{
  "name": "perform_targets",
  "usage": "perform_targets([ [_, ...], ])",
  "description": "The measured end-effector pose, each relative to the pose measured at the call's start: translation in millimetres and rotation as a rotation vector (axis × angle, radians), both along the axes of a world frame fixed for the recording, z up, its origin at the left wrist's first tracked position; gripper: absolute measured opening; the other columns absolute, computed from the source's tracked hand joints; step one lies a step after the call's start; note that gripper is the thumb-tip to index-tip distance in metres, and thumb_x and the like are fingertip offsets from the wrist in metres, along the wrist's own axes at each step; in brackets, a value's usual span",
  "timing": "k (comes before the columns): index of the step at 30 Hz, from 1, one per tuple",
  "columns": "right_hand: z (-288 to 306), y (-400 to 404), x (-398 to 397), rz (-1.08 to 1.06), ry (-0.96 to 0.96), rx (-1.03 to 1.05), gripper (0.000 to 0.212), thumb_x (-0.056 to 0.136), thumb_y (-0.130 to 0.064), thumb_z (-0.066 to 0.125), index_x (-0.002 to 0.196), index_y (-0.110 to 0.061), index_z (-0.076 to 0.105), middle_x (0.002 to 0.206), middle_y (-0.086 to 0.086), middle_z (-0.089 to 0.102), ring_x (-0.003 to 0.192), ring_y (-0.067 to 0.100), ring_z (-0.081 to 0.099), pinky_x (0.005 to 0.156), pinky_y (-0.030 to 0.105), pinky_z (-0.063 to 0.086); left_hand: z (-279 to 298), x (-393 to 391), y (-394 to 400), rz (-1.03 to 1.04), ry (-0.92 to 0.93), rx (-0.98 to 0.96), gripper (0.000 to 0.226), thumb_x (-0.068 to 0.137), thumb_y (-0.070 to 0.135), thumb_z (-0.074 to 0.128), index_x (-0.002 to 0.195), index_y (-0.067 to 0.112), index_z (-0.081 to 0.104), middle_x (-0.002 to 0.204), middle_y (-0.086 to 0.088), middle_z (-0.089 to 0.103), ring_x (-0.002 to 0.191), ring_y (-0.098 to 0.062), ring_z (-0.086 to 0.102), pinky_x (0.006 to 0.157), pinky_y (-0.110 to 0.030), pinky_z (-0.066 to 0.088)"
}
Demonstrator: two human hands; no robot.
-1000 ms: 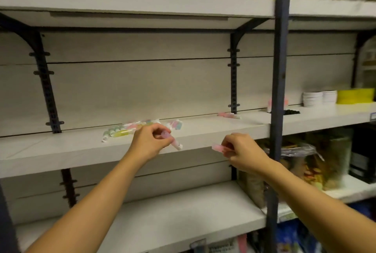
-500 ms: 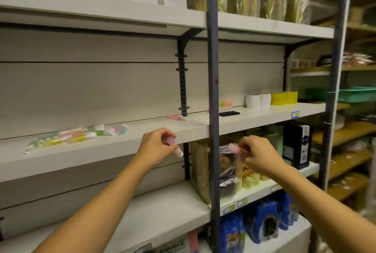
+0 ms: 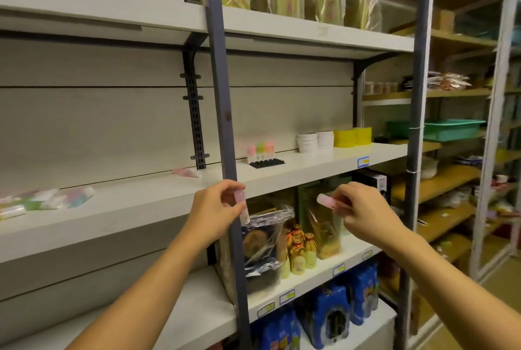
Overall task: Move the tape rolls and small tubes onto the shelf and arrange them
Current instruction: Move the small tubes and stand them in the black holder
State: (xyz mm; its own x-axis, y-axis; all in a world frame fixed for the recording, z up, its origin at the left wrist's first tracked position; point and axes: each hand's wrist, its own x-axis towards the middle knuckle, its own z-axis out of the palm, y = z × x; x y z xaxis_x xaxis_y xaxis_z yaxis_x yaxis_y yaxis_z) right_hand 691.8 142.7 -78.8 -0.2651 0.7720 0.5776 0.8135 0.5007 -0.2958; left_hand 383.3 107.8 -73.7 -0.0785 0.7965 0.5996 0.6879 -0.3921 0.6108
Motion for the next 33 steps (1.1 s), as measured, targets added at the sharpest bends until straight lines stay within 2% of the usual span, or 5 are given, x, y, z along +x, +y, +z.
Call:
perform_targets([
  [8, 0, 55, 11, 0.002, 0.035, -0.004, 0.015, 0.085, -0.017, 0.071, 0.096, -0.024, 0.065, 0.092, -0.013, 0.055, 0.084, 0.006, 0.054, 0.077, 0.027, 0.052, 14, 35, 48, -0.048, -0.006, 0.036, 0.038, 0.087, 0.015, 0.076, 0.121, 0.031, 0.067, 0.105, 0.016, 0.067, 0.093, -0.002, 0.065, 0.071, -0.009, 0.052],
  [14, -1, 108, 20, 0.004, 0.037, 0.001, 0.015, 0.086, -0.019, 0.071, 0.097, -0.025, 0.063, 0.093, -0.012, 0.057, 0.086, 0.007, 0.054, 0.078, 0.028, 0.052, 19, 59, 109, -0.065, -0.006, 0.047, 0.038, 0.089, 0.020, 0.075, 0.123, 0.034, 0.066, 0.105, 0.018, 0.064, 0.090, 0.001, 0.062, 0.061, -0.005, 0.049],
  [20, 20, 182, 17, 0.011, 0.005, 0.007, 0.015, 0.088, -0.018, 0.070, 0.098, -0.025, 0.063, 0.094, -0.009, 0.058, 0.086, 0.008, 0.054, 0.075, 0.022, 0.047, 24, 64, 180, -0.079, -0.063, 0.061, 0.038, 0.090, 0.017, 0.073, 0.124, 0.033, 0.066, 0.108, 0.014, 0.065, 0.094, 0.000, 0.061, 0.066, -0.003, 0.048],
  [25, 35, 244, 3, 0.025, -0.019, 0.058, 0.014, 0.087, -0.017, 0.070, 0.098, -0.022, 0.063, 0.091, -0.008, 0.057, 0.081, 0.006, 0.051, 0.066, 0.018, 0.037, 31, 64, 230, -0.068, -0.041, 0.073, 0.035, 0.091, 0.020, 0.071, 0.121, 0.037, 0.067, 0.107, 0.016, 0.065, 0.096, 0.003, 0.061, 0.080, -0.009, 0.048],
  [33, 42, 324, -20, 0.136, 0.013, 0.101, 0.010, 0.087, -0.020, 0.071, 0.096, -0.020, 0.066, 0.089, -0.006, 0.060, 0.080, 0.006, 0.052, 0.064, 0.015, 0.038, 46, 65, 282, 0.023, -0.037, 0.106, 0.029, 0.089, 0.015, 0.069, 0.114, 0.031, 0.072, 0.096, 0.012, 0.068, 0.083, 0.007, 0.061, 0.067, -0.004, 0.046],
])
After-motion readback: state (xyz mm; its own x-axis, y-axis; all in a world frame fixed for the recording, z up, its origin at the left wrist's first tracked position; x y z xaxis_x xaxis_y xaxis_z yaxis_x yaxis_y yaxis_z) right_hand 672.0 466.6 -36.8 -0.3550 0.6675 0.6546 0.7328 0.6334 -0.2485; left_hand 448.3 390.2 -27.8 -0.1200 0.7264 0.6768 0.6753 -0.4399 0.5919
